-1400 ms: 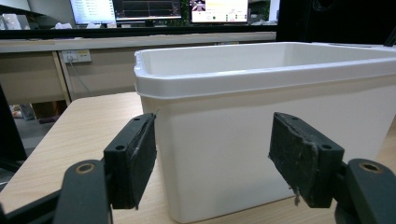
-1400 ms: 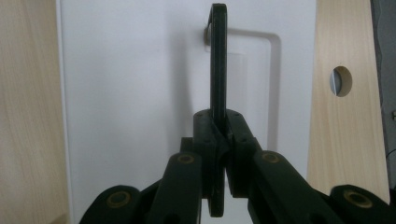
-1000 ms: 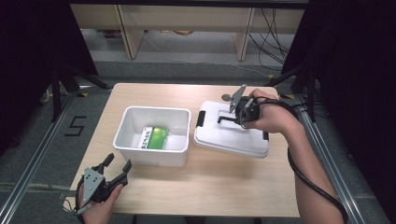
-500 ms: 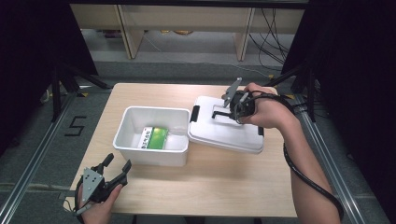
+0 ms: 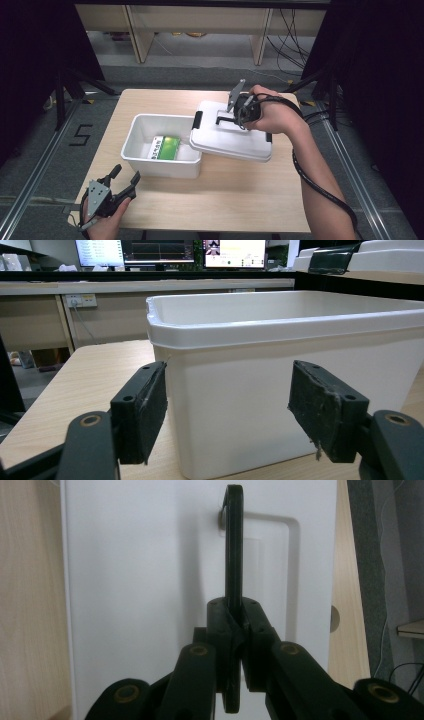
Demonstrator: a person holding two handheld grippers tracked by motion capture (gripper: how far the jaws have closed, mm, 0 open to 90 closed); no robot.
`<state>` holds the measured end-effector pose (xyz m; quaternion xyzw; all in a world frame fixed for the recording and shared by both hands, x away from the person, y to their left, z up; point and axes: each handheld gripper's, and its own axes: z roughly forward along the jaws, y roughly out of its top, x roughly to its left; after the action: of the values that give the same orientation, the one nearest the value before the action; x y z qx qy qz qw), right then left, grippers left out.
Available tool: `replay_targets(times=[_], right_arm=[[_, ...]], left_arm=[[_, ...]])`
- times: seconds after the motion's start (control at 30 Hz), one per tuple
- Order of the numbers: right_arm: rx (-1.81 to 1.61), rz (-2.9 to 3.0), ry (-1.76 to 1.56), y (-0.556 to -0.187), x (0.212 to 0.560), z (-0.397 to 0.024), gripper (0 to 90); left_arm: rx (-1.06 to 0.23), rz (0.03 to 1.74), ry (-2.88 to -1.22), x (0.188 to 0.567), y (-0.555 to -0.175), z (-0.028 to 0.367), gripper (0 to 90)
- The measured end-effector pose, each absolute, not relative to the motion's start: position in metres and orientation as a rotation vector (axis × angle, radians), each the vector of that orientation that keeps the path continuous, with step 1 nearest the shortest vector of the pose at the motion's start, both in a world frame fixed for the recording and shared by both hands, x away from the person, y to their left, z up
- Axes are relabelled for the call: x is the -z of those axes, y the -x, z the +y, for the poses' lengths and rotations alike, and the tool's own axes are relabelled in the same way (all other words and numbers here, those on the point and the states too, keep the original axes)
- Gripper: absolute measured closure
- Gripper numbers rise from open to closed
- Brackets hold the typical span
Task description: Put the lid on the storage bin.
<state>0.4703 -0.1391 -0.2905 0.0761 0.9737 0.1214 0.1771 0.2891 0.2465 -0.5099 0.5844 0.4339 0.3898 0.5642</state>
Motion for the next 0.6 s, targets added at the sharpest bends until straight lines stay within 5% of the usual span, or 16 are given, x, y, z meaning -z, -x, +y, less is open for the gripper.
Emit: replay_targets(times=[0.6], right_arm=[[-0.368, 2.771, -0.134, -0.47, 0.285, -0.108, 85.0]], left_arm=[[-0.915, 1.013, -1.377, 0.51, -0.289, 0.247, 30.7]])
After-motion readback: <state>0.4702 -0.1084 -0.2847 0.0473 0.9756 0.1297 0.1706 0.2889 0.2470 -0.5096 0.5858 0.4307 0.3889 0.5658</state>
